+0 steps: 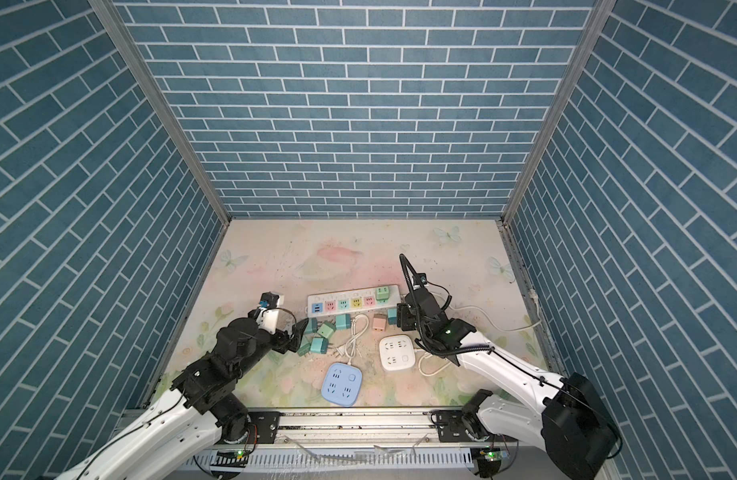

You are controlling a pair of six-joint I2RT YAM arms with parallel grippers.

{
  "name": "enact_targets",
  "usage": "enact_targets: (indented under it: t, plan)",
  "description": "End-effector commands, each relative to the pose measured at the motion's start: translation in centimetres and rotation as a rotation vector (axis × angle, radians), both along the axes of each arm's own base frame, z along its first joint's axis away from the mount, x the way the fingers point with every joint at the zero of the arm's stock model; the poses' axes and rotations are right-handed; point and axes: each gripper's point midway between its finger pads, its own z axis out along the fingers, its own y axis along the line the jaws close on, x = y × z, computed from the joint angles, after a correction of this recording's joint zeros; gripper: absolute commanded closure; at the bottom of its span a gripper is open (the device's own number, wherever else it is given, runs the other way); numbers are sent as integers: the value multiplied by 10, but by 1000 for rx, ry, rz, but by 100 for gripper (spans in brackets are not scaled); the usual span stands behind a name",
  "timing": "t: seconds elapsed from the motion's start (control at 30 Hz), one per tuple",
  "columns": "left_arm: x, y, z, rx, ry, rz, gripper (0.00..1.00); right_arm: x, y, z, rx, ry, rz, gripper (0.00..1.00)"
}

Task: Insert the plug
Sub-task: 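Raise the left arm away from the strip while the right gripper moves over it, then close the right gripper on the teal adapter lying beside the strip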

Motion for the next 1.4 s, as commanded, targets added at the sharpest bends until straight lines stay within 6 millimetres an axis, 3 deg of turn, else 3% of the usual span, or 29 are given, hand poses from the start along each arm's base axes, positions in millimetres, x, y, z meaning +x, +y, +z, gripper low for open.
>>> enact_targets:
  t: [0.0,0.17,0.33,0.6,1.03,1.37]
  plan:
    - [-1,21,-11,9,-11,97,0,0,-2,-8,-33,38,-28,31]
    - [0,60,-18,11,-5,320,0,-1,10,-21,-75,118,9,38]
    - [-2,50,-30,7,41,278,1,-5,28,-33,-73,165,77,39]
    - [1,37,-37,39,97,220,0,-6,37,-55,-129,232,119,39]
    - [-6,40,-29,-10,56,208,0,-9,44,-78,-187,284,155,36]
    - [-7,39,-29,-15,56,202,1,5,58,-93,-232,314,174,36]
